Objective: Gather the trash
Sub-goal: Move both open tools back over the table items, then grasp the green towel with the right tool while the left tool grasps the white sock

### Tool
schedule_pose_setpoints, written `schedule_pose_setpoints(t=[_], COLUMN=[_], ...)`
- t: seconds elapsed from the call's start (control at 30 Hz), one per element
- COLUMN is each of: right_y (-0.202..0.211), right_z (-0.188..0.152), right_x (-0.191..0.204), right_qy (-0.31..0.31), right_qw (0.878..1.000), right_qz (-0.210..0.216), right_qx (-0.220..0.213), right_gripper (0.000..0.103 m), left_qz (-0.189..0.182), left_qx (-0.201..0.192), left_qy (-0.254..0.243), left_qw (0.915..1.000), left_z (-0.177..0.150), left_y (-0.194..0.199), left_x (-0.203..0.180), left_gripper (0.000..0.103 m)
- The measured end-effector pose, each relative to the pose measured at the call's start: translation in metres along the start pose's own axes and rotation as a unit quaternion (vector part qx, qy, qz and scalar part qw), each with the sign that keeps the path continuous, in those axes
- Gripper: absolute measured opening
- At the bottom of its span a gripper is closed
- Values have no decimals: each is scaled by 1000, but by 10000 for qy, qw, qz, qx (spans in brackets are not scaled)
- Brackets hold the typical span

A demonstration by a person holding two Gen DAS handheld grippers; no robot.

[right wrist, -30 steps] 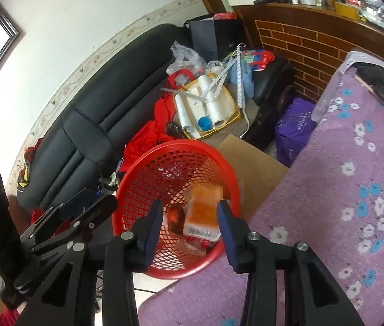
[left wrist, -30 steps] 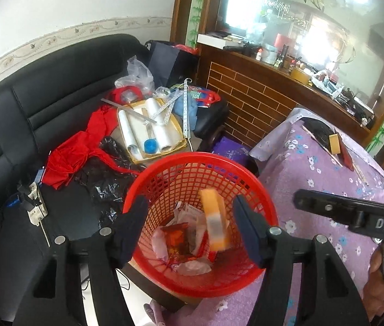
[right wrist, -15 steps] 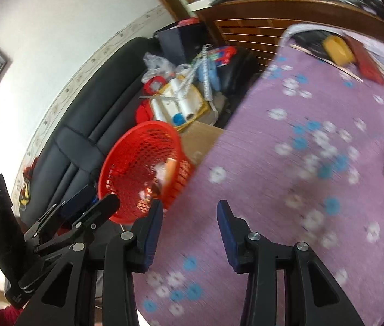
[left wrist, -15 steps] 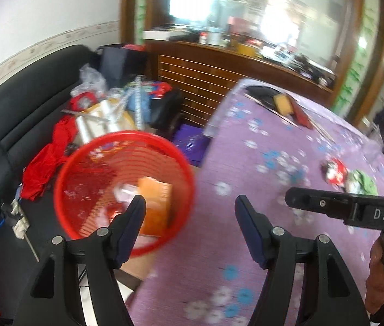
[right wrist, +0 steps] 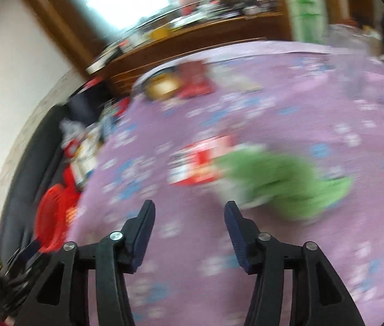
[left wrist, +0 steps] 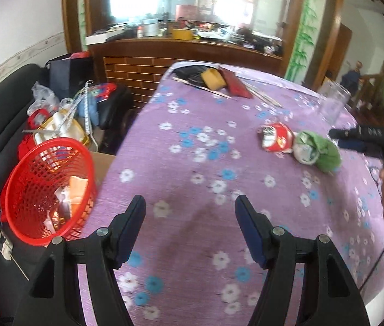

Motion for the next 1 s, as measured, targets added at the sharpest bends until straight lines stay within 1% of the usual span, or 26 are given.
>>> schedule_pose_setpoints(t=[0.1,0.2,0.27,0.33,0.37,0.43,0.53,0.57,0.6,0.67,0.77,0.8,0.83,0.87,0.9,0.93,0.97,1.0], right_y=[-1,-16,-29,-42,-45,-48,-40,-37,-35,-36,-47,-50,-52,-53,-54,-55,-51,-45], right_z=[19,33,37,34,29,17,-8,-16,-21,-23,-15,-14,-14,-14,-15,-15,-16,-19], right_x=[-50,-83,-98,-107,-109,-100,-71,-62,-56,-51,-50,-51,-53,-54,-57,-60,-65,-70], right_qy=[-250,-401,-513,-686,-759,-824,-291,-91,138,454,662,675,684,710,733,714,624,495], right_qw=[9992,9985,9985,9976,9969,9950,9966,9973,9982,9982,9970,9968,9965,9961,9954,9953,9962,9972], right_qz=[-300,-358,-168,22,144,496,629,566,383,179,-241,-268,-295,-364,-460,-480,-421,-376], right_qx=[-124,-138,-83,5,111,283,455,464,441,360,324,336,371,385,406,437,427,404], right_gripper=[58,60,66,66,66,68,71,72,72,73,74,74,71,58,41,39,33,32], left_qz=[-17,-34,-37,-39,-41,-61,-68,-82,-91,-120,-205,-236,-267,-307,-342,-400,-452,-528], left_qx=[67,165,218,250,259,276,276,275,276,273,277,274,276,282,282,274,270,267], left_qy=[-89,-146,-167,-164,-149,-121,-95,-79,-70,-57,-80,-114,-156,-208,-241,-286,-325,-371], left_qw=[9999,9998,9996,9995,9995,9995,9996,9996,9996,9995,9994,9993,9991,9989,9987,9984,9981,9976], left_z=[-6,-13,-17,-19,-20,-22,-19,-18,-17,-14,-9,-8,-6,-3,0,3,7,11], left_y=[0,0,-1,-4,-4,-5,-8,-10,-11,-15,-20,-21,-23,-25,-26,-28,-29,-31], left_x=[-16,-27,-33,-37,-39,-42,-46,-48,-49,-54,-63,-67,-71,-77,-81,-88,-94,-102], left_gripper=[67,67,67,67,67,67,67,67,67,67,67,67,67,67,67,67,67,67])
Point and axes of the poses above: each gripper's, at about its wrist camera, not at the fingertips, and y roughly against the way its jaws point, x to its left, z to its top, the point moved 6 cm from there along -y, roughly the way its jaws point, and after that the axes turned 5 degrees about -z, right-handed, at the moved point
